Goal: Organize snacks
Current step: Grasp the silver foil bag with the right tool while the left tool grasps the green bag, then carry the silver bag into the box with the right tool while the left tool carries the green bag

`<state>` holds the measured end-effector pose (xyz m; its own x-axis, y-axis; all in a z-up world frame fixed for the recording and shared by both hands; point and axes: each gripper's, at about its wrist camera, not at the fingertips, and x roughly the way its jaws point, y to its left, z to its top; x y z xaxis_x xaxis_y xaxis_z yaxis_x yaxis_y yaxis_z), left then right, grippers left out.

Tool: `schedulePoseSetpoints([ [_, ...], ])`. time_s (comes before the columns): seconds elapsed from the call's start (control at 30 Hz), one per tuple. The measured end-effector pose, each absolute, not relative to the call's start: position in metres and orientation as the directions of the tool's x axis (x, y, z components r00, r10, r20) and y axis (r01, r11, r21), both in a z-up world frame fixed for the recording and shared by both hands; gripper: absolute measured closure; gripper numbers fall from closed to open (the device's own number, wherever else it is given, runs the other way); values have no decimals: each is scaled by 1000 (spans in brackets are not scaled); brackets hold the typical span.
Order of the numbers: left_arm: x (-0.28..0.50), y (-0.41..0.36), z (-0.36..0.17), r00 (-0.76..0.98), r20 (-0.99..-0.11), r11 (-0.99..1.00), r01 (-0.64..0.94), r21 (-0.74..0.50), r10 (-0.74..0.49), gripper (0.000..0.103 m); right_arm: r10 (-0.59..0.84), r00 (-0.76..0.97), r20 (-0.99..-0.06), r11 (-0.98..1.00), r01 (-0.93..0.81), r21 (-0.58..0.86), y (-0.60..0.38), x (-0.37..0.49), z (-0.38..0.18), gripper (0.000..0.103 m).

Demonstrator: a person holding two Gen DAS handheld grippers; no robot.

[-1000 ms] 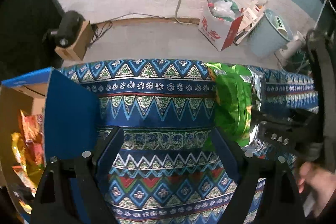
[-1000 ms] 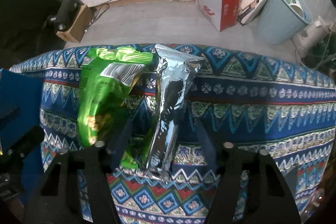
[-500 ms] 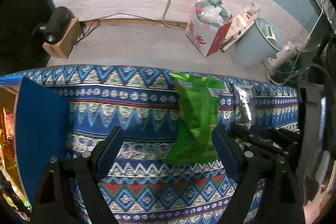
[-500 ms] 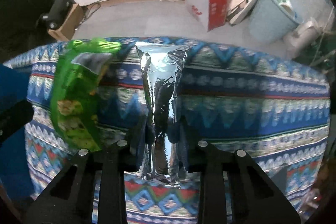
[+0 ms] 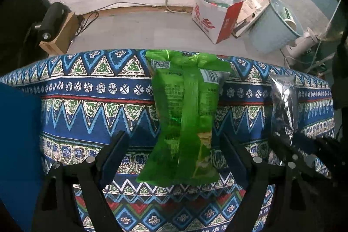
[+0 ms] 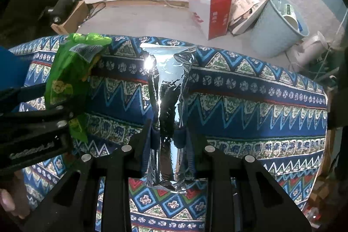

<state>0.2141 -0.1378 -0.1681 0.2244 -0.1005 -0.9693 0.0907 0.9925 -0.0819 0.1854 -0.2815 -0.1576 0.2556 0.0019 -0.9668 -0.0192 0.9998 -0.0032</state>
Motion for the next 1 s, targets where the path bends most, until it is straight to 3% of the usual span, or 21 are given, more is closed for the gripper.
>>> schedulePoseSetpoints([
  [0.1,214,-137,-168,232,-967,992,98,-84,-105,59,12,250,-968,1000,-26,5,-281,186,-161,76],
  [0.2,213,-138,-167,234,-967,989,125,-75,-103,72,17,256,-967,1000,-29,10,-281,187,-159,76],
  [1.0,155,-62,-69,442,-897,981,175,87,1,74,118,357,-927,988,-135,74,-224,169,-90,76],
])
